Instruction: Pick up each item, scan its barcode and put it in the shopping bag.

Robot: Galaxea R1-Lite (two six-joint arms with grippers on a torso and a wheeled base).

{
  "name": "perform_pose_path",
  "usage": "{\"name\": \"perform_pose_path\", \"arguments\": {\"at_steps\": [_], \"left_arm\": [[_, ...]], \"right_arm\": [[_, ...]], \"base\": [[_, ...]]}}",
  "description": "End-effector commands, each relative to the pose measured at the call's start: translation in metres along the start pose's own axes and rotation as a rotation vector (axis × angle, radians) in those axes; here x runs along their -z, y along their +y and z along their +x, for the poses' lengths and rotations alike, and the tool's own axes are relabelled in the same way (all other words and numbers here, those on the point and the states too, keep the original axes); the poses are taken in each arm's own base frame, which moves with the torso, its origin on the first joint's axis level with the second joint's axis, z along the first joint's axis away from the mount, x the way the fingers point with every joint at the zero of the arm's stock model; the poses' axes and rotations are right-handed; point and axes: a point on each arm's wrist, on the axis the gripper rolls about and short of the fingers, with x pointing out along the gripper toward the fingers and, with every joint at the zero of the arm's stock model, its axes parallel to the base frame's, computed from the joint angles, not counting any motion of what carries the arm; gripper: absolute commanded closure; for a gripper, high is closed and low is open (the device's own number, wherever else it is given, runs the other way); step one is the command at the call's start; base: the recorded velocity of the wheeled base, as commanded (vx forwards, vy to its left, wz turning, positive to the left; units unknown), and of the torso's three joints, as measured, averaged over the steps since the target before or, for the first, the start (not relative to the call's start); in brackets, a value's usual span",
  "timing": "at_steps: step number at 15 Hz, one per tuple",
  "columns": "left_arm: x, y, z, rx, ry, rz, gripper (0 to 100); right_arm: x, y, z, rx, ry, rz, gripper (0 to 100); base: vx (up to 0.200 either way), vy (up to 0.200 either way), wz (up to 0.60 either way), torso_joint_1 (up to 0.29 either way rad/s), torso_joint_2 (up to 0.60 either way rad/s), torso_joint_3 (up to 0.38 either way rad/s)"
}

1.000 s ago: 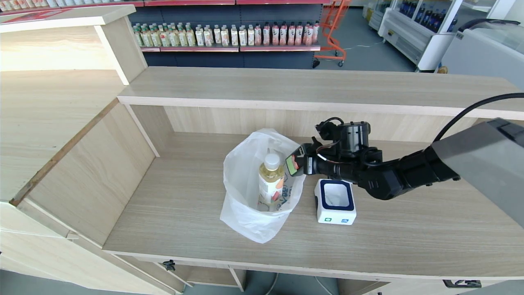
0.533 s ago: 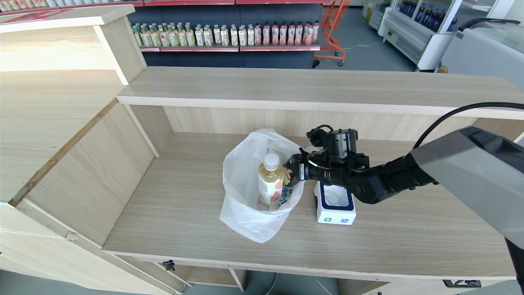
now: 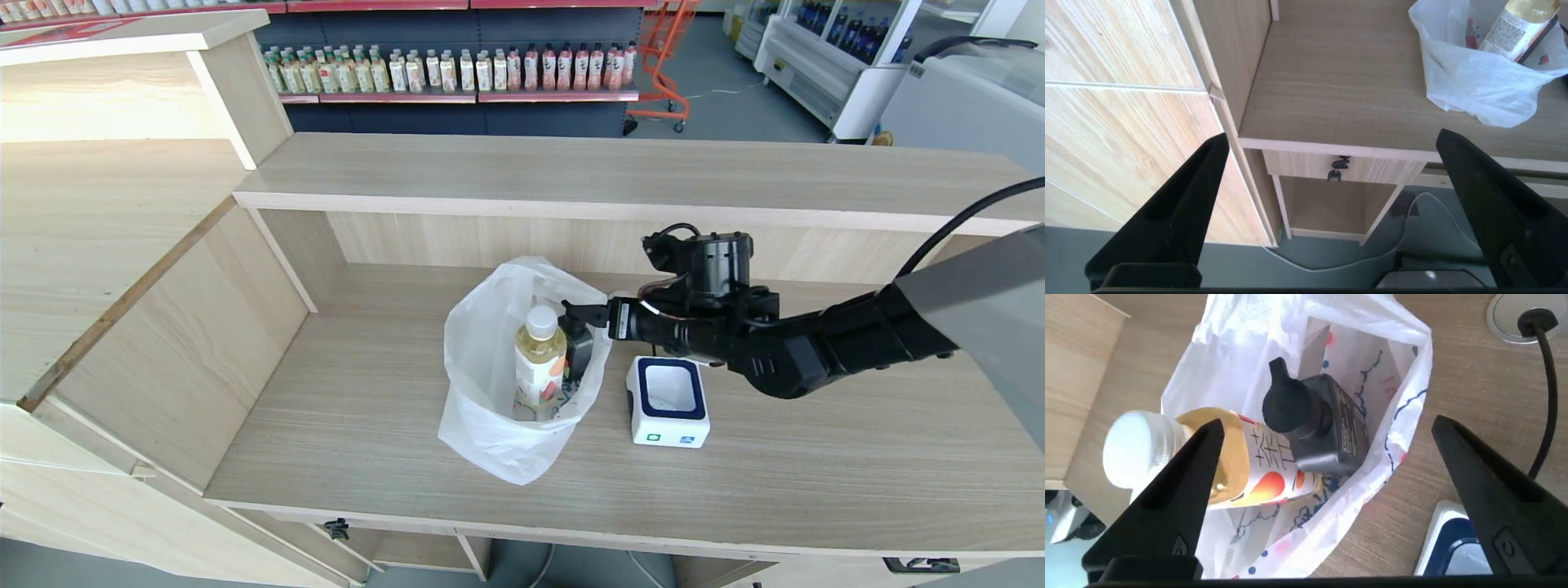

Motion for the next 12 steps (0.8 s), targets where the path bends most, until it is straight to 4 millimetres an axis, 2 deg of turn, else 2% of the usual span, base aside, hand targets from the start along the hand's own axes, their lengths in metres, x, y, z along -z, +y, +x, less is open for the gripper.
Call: {"name": "perform_pose_path", "arguments": {"at_steps": [1,2,3,4,6,8,10,12], "left_arm": [[0.0,0.0,0.0,0.0,0.0,0.0,0],[0.0,0.0,0.0,0.0,0.0,0.0,0],[0.0,0.0,0.0,0.0,0.002,0.0,0],[0.0,0.0,0.0,0.0,0.002,0.0,0],[0.0,0.0,0.0,0.0,0.002,0.0,0],[0.0,0.0,0.0,-0.002,0.002,0.0,0],[0.0,0.0,0.0,0.0,0.002,0.0,0],[0.0,0.0,0.0,0.0,0.0,0.0,0]], "right_arm": [[-0.024,0.008,-0.089,0.006,-0.06,0.014,0],[-0.027,0.008,-0.111,0.015,-0.079,0.011,0],[-0.024,0.007,-0.146,0.039,-0.09,-0.001,0],[-0.005,0.002,-0.199,0.13,-0.102,-0.037,0],[0.048,0.0,-0.263,0.296,-0.089,-0.057,0],[0.11,-0.006,-0.316,0.431,-0.094,-0.046,0],[0.148,-0.008,-0.359,0.529,-0.168,-0.054,0],[0.178,-0.004,-0.385,0.605,-0.201,-0.047,0]], "base": [[0.0,0.0,0.0,0.0,0.0,0.0],[0.0,0.0,0.0,0.0,0.0,0.0],[0.0,0.0,0.0,0.0,0.0,0.0],[0.0,0.0,0.0,0.0,0.0,0.0],[0.0,0.0,0.0,0.0,0.0,0.0],[0.0,0.0,0.0,0.0,0.0,0.0],[0.0,0.0,0.0,0.0,0.0,0.0],[0.0,0.0,0.0,0.0,0.0,0.0]]}}
